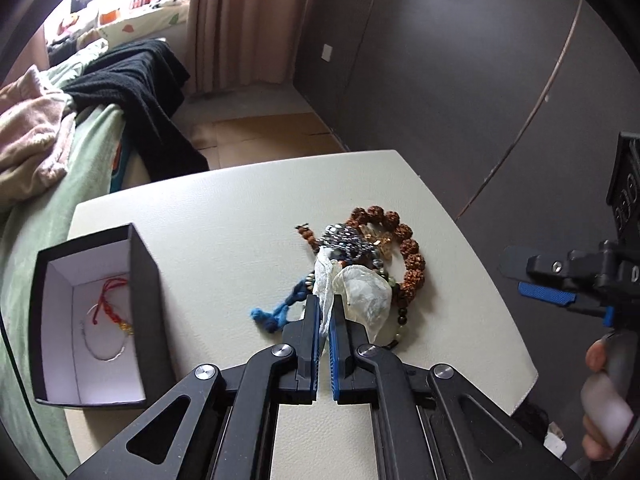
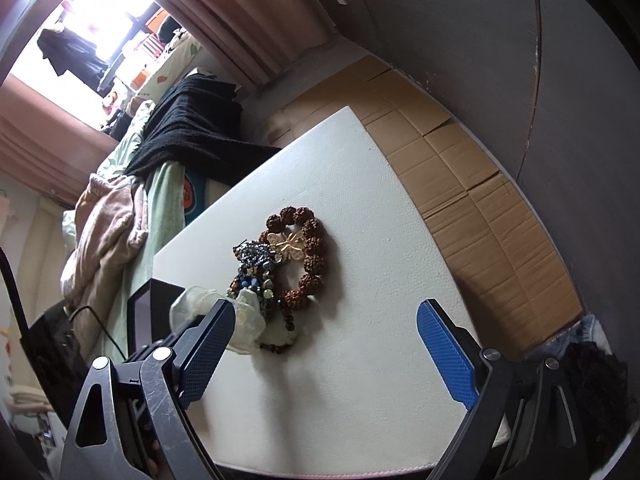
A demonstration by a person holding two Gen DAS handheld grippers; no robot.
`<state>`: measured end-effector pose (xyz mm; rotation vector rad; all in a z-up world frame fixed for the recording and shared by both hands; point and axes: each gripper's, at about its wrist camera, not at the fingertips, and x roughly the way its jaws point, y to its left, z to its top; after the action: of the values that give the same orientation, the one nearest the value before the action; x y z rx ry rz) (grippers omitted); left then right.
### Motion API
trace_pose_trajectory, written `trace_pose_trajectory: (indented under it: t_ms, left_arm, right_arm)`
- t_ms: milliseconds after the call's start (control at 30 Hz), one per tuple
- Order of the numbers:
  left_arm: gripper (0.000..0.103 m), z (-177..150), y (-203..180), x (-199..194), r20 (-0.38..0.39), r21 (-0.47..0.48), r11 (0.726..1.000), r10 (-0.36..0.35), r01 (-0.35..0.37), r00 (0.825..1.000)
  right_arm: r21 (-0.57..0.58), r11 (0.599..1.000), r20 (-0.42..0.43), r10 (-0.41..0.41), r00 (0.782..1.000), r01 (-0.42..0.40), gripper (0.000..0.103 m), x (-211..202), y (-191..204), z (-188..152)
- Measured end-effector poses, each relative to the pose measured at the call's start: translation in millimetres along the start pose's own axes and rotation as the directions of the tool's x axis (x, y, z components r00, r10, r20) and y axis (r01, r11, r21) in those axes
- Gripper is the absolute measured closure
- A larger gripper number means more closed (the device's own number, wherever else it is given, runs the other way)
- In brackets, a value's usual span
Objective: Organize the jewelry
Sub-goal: 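Grasp the white cloth pouch with the left tool while the right tool grasps the dark bead bracelet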
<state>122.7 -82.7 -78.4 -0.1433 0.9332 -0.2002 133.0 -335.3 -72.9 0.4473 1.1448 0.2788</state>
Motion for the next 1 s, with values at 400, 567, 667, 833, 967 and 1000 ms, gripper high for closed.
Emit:
trace_pose_trajectory:
  t_ms: [400, 567, 667, 833, 967, 1000]
  left_arm:
    - [0.099, 6, 30, -26, 0.056, -0.081, 0.997, -0.013, 0.017, 0.998]
    - [0.099, 6, 41, -31, 0.057, -0.112, 0.993, -0.036, 0.042, 0.998]
    - [0.099, 5, 46, -34, 0.061, -0.124, 0.991, -0.037, 0.044, 0.997]
    - [0.099, 3, 51, -42, 0.075, -0.131, 0.991, -0.028, 0.038, 0.997]
    - [0.099, 0, 53, -51, 0.091, -0.134, 0.990, -0.020, 0.032, 0.996]
    - [0.099, -1, 53, -53, 0.095, -0.133, 0.991, -0.016, 0.029, 0.995]
  right_arm:
    - [-0.089, 0.995, -0.101, -0.047, 0.994, 0.038, 0.037, 47, 30, -14]
    - [-0.152, 0.983, -0.117, -0.125, 0.985, 0.106, 0.047, 71, 44, -17]
    - [-0.179, 0.975, -0.119, -0.153, 0.981, 0.130, 0.056, 81, 52, -18]
    - [-0.216, 0.954, -0.090, -0.233, 0.968, 0.209, 0.093, 87, 59, -21]
    - [-0.192, 0.960, -0.055, -0.219, 0.974, 0.205, 0.093, 75, 59, -22]
    - [-0.187, 0.963, -0.052, -0.208, 0.977, 0.195, 0.093, 70, 59, -22]
